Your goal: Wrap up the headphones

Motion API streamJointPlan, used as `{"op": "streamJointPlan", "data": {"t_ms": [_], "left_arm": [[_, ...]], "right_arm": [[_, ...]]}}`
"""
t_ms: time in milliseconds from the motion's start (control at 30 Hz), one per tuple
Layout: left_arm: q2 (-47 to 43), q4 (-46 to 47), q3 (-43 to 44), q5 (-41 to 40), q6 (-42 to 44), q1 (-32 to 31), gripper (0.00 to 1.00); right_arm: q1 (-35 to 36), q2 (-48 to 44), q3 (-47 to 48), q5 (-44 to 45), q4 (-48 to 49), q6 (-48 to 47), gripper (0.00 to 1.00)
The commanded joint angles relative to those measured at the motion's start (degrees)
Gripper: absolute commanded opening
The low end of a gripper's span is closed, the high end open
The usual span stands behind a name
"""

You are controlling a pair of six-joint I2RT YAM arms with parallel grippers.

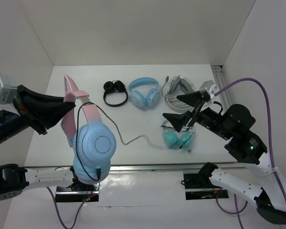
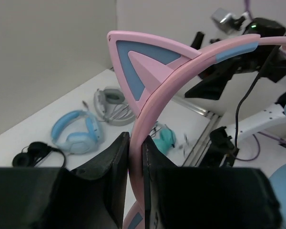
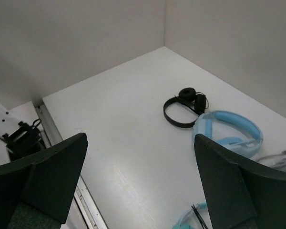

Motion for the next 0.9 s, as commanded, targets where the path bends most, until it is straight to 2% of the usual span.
{"op": "streamJointPlan", "data": {"t_ms": [0, 100, 233, 400, 600, 733, 867], "left_arm": [[6.3, 2.41, 1.02, 9.08, -1.83, -0.15, 0.0], [7.8, 1.88, -0.12, 12.24, -1.83, -0.15, 0.0], [10.87, -0.48, 1.28, 17.6, -0.69, -0.15, 0.0], [12.02, 0.38, 3.39, 12.72, -3.05, -0.15, 0.0], [10.79, 3.99, 3.39, 12.34, -4.56, -0.15, 0.0], [11.41, 3.99, 4.45, 12.86, -5.17, -0.15, 0.0], [10.88, 6.28, 3.31, 13.4, -5.17, -0.15, 0.0]], "right_arm": [[-0.34, 0.82, -2.76, -11.29, 4.34, -3.69, 1.0], [-0.34, -1.2, -4.53, -15.69, 7.6, -3.17, 1.0], [-0.34, -1.81, -2.25, -15.61, 6.47, -3.17, 1.0], [-0.86, -0.23, -0.3, -24.49, 2.94, -3.78, 1.0], [-0.87, -6.56, -5.06, -19.84, 7.69, -2.64, 1.0], [-0.87, -5.15, -5.4, -25.0, 6.55, -2.03, 1.0], [-0.87, -5.06, -11.28, -30.99, 15.4, 3.59, 1.0]]}}
